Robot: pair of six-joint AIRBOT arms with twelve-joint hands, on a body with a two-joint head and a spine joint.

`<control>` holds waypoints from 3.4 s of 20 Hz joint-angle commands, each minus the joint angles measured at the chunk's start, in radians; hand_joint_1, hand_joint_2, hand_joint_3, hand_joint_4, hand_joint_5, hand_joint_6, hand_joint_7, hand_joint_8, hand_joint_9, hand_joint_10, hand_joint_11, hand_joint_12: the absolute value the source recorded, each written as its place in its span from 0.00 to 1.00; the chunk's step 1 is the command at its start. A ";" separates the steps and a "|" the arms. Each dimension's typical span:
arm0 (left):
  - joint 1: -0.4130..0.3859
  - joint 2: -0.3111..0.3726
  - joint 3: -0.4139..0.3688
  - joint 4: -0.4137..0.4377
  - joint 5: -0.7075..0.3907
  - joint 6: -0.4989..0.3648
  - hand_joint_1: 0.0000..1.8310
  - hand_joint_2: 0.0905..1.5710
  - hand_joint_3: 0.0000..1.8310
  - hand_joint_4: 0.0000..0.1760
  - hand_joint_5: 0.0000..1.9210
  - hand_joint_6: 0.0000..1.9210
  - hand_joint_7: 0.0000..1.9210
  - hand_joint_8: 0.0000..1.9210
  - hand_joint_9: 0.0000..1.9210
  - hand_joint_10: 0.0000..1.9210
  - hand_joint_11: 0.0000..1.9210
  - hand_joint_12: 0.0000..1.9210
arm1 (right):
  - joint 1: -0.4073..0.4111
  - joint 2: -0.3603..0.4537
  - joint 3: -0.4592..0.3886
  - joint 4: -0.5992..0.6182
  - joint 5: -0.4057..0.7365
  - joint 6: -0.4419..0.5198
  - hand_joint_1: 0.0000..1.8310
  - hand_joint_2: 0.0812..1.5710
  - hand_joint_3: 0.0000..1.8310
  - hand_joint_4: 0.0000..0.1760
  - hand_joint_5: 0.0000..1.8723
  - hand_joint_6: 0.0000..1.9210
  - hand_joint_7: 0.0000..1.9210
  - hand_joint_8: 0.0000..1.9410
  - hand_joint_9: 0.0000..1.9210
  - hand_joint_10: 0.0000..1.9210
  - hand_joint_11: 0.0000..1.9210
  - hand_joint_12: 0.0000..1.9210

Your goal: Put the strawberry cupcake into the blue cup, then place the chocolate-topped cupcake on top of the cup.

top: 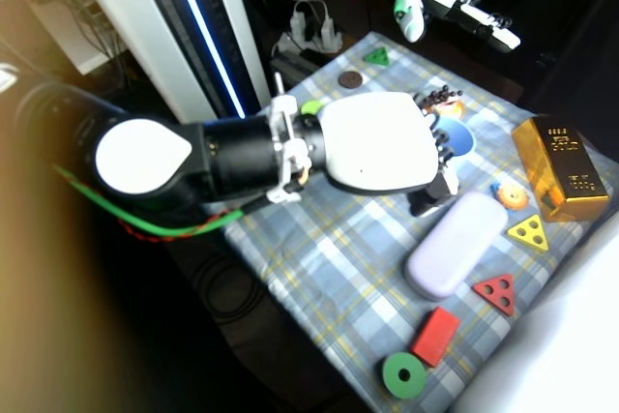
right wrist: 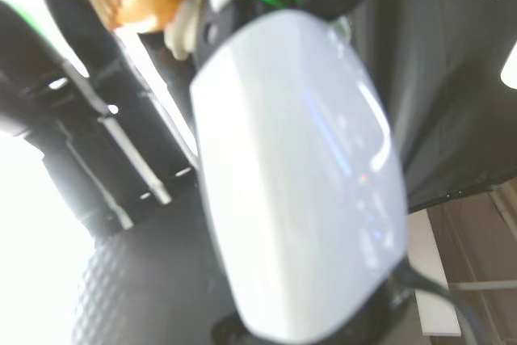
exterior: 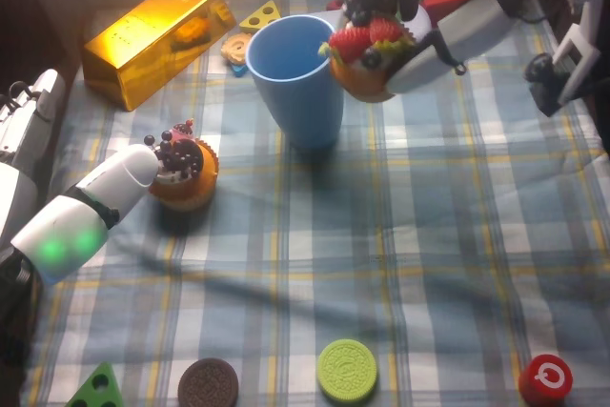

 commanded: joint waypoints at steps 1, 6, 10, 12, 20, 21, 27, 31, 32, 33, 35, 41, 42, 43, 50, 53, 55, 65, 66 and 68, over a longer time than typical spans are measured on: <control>-0.002 0.008 -0.002 0.049 -0.106 -0.006 0.00 0.58 0.00 0.40 0.01 0.00 0.03 0.00 0.00 0.00 0.00 0.00 | 0.021 0.006 -0.002 0.057 0.024 0.000 0.58 0.74 0.00 0.00 0.46 0.61 0.64 0.00 0.67 0.08 0.49 0.54; -0.002 0.008 -0.003 0.048 -0.108 -0.006 0.00 0.59 0.00 0.30 0.03 0.01 0.04 0.01 0.01 0.00 0.00 0.00 | 0.022 0.016 -0.005 0.023 0.019 0.026 0.60 0.74 0.00 0.00 0.46 0.61 0.63 0.00 0.66 0.04 0.45 0.53; -0.002 0.008 -0.003 0.048 -0.107 -0.006 0.00 0.58 0.00 0.38 0.03 0.00 0.04 0.00 0.00 0.00 0.00 0.00 | 0.055 0.025 -0.005 -0.002 0.016 0.048 0.60 0.74 0.00 0.00 0.45 0.61 0.62 0.00 0.68 0.02 0.49 0.55; -0.002 0.008 -0.002 0.049 -0.103 -0.006 0.00 0.59 0.00 0.43 0.01 0.00 0.02 0.00 0.00 0.00 0.00 0.00 | 0.083 0.026 -0.005 -0.029 0.015 0.070 0.62 0.72 0.01 0.00 0.46 0.59 0.56 0.20 0.69 0.01 0.49 0.54; -0.007 0.008 0.006 0.041 -0.108 -0.006 0.00 0.59 0.00 0.42 0.01 0.00 0.02 0.00 0.00 0.00 0.00 0.00 | 0.165 0.024 0.010 -0.099 0.015 0.101 0.57 0.71 0.00 0.13 0.50 0.55 0.65 0.00 0.71 0.01 0.53 0.51; -0.007 0.009 0.006 0.041 -0.108 -0.006 0.00 0.59 0.00 0.37 0.01 0.00 0.02 0.00 0.00 0.00 0.00 0.00 | 0.168 0.018 0.013 -0.099 0.015 0.101 0.58 0.70 0.00 0.09 0.51 0.53 0.65 0.00 0.71 0.01 0.48 0.62; -0.008 0.010 0.007 0.041 -0.107 -0.006 0.00 0.57 0.00 0.39 0.01 0.00 0.03 0.00 0.00 0.00 0.00 0.00 | 0.176 -0.029 0.035 -0.083 0.016 0.098 0.58 0.70 0.01 0.00 0.51 0.54 0.72 0.01 0.69 0.24 0.45 0.81; -0.010 0.010 0.007 0.041 -0.104 -0.006 0.00 0.59 0.00 0.25 0.03 0.01 0.04 0.01 0.00 0.00 0.00 0.00 | 0.175 -0.046 0.036 -0.042 0.020 0.067 0.60 0.70 0.00 0.00 0.52 0.51 0.44 0.66 0.45 0.88 0.42 1.00; -0.010 0.010 0.006 0.044 -0.105 -0.006 0.00 0.59 0.00 0.22 0.03 0.01 0.04 0.01 0.00 0.00 0.00 0.00 | 0.175 -0.051 0.036 -0.041 0.021 0.067 0.59 0.70 0.00 0.00 0.52 0.52 0.42 0.72 0.42 0.90 0.40 1.00; -0.011 0.009 0.005 0.046 -0.105 -0.006 0.00 0.59 0.00 0.21 0.02 0.00 0.04 0.01 0.00 0.00 0.00 0.00 | 0.175 -0.057 0.036 -0.040 0.022 0.067 0.58 0.69 0.00 0.28 0.53 0.49 0.44 0.73 0.45 0.88 0.42 1.00; -0.012 0.008 0.008 0.046 -0.102 -0.006 0.00 0.59 0.00 0.27 0.02 0.00 0.03 0.00 0.00 0.00 0.00 0.00 | 0.173 -0.065 0.036 -0.035 0.024 0.067 0.59 0.69 0.00 0.12 0.54 0.49 0.45 0.58 0.43 0.76 0.36 0.96; -0.013 0.008 0.009 0.046 -0.100 -0.006 0.00 0.59 0.00 0.43 0.00 0.00 0.01 0.00 0.00 0.00 0.00 0.00 | 0.151 -0.086 0.037 0.025 0.043 0.034 0.59 0.67 0.00 0.34 0.57 0.44 0.59 0.09 0.45 0.47 0.29 0.83; -0.013 0.008 0.009 0.046 -0.100 -0.006 0.00 0.59 0.00 0.45 0.00 0.00 0.01 0.00 0.00 0.00 0.00 0.00 | 0.147 -0.090 0.037 0.026 0.047 0.034 0.59 0.66 0.00 0.51 0.57 0.43 0.59 0.08 0.44 0.48 0.29 0.83; -0.013 0.008 0.009 0.046 -0.100 -0.006 0.00 0.60 0.00 0.43 0.00 0.00 0.02 0.00 0.00 0.00 0.00 0.00 | 0.143 -0.093 0.036 0.026 0.050 0.034 0.59 0.66 0.00 0.47 0.58 0.43 0.60 0.08 0.44 0.49 0.30 0.83; -0.013 0.008 0.009 0.046 -0.098 -0.006 0.00 0.59 0.00 0.38 0.01 0.00 0.02 0.00 0.00 0.00 0.00 0.00 | 0.123 -0.095 0.034 0.020 0.051 0.034 0.57 0.72 0.00 0.08 0.48 0.58 0.58 0.14 0.44 0.54 0.33 0.84; -0.014 0.007 0.009 0.046 -0.097 -0.006 0.00 0.58 0.00 0.43 0.00 0.00 0.02 0.00 0.00 0.00 0.00 0.00 | 0.122 -0.099 0.037 0.016 0.050 0.034 0.47 0.70 0.00 0.00 0.53 0.06 0.55 0.21 0.43 0.61 0.34 0.87; -0.014 0.007 0.009 0.046 -0.097 -0.006 0.00 0.58 0.00 0.45 0.00 0.00 0.02 0.00 0.00 0.00 0.00 0.00 | 0.118 -0.101 0.037 0.013 0.050 0.034 0.43 0.71 0.00 0.00 0.54 0.01 0.55 0.18 0.42 0.57 0.31 0.85; -0.014 0.007 0.009 0.046 -0.097 -0.006 0.00 0.58 0.00 0.44 0.01 0.00 0.02 0.00 0.00 0.00 0.00 0.00 | 0.117 -0.102 0.037 0.000 0.049 0.034 0.38 0.72 0.00 0.00 0.51 0.00 0.50 0.00 0.46 0.10 0.17 0.71; -0.014 0.007 0.009 0.046 -0.097 -0.006 0.00 0.58 0.00 0.47 0.00 0.00 0.01 0.00 0.00 0.00 0.00 0.00 | 0.117 -0.102 0.037 -0.002 0.049 0.034 0.37 0.71 0.00 0.00 0.50 0.00 0.49 0.00 0.46 0.06 0.17 0.68; -0.014 0.006 0.009 0.046 -0.096 -0.006 0.00 0.59 0.00 0.43 0.00 0.00 0.01 0.00 0.00 0.00 0.00 0.00 | 0.117 -0.102 0.037 -0.008 0.049 0.034 0.40 0.71 0.00 0.00 0.51 0.00 0.47 0.00 0.44 0.02 0.15 0.67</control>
